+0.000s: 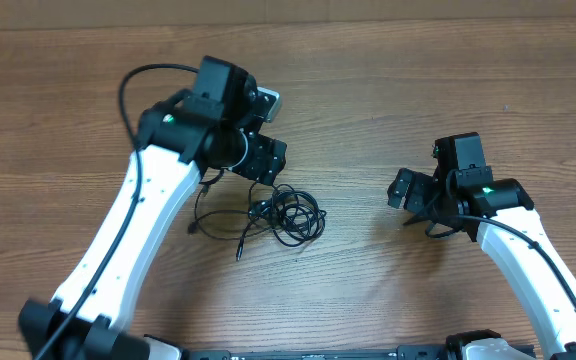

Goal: Untangle cables

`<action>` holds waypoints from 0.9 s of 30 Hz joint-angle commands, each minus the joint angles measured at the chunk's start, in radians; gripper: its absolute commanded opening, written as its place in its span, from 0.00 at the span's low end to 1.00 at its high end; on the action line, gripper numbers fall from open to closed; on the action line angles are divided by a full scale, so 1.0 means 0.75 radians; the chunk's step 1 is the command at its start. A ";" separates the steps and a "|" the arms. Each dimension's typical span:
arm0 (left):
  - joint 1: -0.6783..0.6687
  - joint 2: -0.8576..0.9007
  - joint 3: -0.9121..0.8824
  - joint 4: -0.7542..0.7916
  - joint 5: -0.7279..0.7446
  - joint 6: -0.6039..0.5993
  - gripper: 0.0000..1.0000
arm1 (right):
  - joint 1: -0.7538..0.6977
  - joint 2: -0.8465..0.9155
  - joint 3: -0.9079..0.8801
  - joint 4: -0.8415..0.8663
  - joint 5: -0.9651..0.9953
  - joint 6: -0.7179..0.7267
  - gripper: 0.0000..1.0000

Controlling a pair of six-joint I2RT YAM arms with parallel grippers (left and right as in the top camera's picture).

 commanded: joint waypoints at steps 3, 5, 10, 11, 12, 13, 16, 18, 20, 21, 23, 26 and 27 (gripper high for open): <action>-0.028 0.159 0.027 -0.002 0.031 0.024 0.65 | -0.004 -0.003 0.000 0.001 -0.012 0.006 1.00; -0.036 0.214 0.027 0.001 0.032 0.024 0.63 | -0.004 -0.003 0.000 0.001 -0.012 0.006 1.00; -0.051 0.338 0.027 -0.001 0.030 0.023 0.55 | -0.004 -0.003 0.000 0.001 -0.012 0.006 1.00; -0.051 0.360 0.027 -0.005 0.025 0.023 0.56 | -0.004 -0.003 0.000 0.002 -0.012 0.006 1.00; -0.051 0.379 0.027 -0.009 0.018 0.023 0.60 | -0.004 -0.003 0.000 0.002 -0.012 0.006 1.00; -0.051 0.400 0.027 -0.015 0.014 0.023 0.66 | -0.004 -0.003 0.000 0.001 -0.012 0.006 1.00; -0.051 0.453 0.027 -0.029 -0.005 0.022 0.70 | -0.004 -0.003 0.000 0.001 -0.012 0.006 1.00; -0.051 0.487 0.027 -0.044 -0.032 0.021 0.70 | -0.004 -0.003 0.000 0.002 -0.012 0.006 1.00; -0.051 0.518 0.027 -0.062 -0.061 0.013 0.70 | -0.004 -0.003 0.000 0.002 -0.012 0.006 1.00; -0.051 0.529 0.027 -0.070 -0.067 0.013 0.72 | -0.004 -0.003 0.000 0.001 -0.012 0.006 1.00; -0.051 0.551 0.027 -0.087 -0.080 0.012 0.73 | -0.004 -0.003 0.000 0.002 -0.012 0.006 1.00; -0.051 0.565 0.027 -0.100 -0.089 0.012 0.74 | -0.004 -0.003 0.000 0.002 -0.012 0.006 1.00; -0.051 0.565 0.027 -0.100 -0.090 0.012 0.75 | -0.004 -0.003 0.000 0.002 -0.012 0.006 1.00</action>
